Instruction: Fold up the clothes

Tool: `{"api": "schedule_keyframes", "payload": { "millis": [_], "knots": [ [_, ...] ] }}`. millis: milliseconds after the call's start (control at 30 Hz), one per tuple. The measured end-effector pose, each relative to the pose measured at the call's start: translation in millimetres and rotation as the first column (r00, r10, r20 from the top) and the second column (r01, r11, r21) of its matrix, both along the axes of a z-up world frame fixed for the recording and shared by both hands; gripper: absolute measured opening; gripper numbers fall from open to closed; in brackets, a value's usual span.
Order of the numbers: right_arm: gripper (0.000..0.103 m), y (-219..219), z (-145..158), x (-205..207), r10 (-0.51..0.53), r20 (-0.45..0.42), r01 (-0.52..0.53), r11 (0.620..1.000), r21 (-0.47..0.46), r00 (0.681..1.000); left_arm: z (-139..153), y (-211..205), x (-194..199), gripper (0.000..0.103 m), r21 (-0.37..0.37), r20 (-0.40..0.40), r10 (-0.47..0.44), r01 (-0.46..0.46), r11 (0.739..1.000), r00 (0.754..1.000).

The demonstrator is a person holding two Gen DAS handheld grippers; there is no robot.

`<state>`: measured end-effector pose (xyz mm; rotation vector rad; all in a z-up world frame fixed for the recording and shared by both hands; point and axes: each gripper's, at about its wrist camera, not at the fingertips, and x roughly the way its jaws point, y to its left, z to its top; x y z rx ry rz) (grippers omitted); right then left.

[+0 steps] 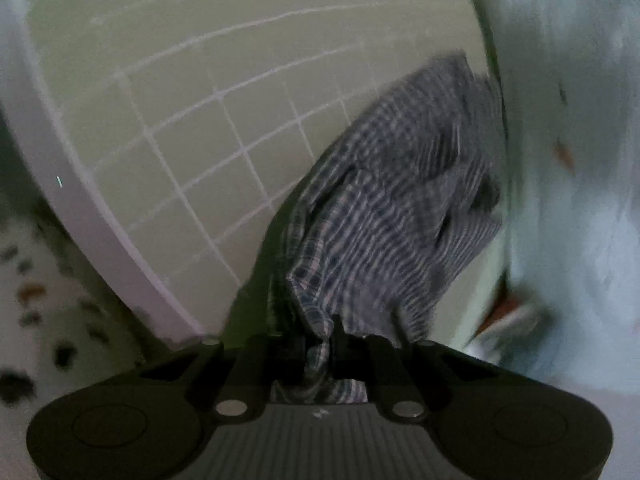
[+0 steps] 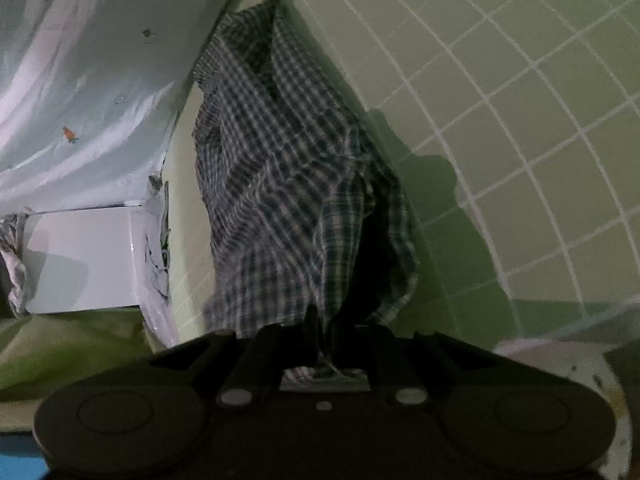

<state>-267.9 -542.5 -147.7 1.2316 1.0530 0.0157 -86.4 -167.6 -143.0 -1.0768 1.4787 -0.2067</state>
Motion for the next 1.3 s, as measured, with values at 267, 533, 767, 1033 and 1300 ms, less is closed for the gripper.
{"api": "schedule_keyframes", "payload": {
  "millis": [267,533,767,1033,1300],
  "knots": [
    [0.006,-42.5,0.9,27.2,-0.136,-0.024,0.137,0.949,0.284,0.99,16.3,-13.3,28.7,0.01,-0.151,-0.092,0.266,-0.277,0.949,0.96],
    [0.006,-62.0,27.7,115.1,-0.286,0.029,0.258,0.901,0.35,0.958,36.7,-39.6,111.9,0.009,-0.236,-0.067,0.307,-0.315,0.919,0.949],
    [0.035,-107.5,23.2,223.5,-0.407,-0.017,0.388,0.857,0.339,0.913,47.8,-76.9,246.9,0.036,-0.267,0.071,0.291,-0.263,0.927,0.954],
    [0.074,-116.5,53.7,286.9,-0.292,0.198,0.318,0.941,-0.115,0.936,62.8,-90.0,288.3,0.083,0.026,0.419,0.011,-0.024,0.999,0.908],
    [0.083,-84.4,48.8,261.5,-0.131,0.215,0.21,0.891,-0.402,0.968,36.7,-104.9,262.1,0.083,0.192,0.449,-0.255,0.186,0.964,0.856]
  ]
}}
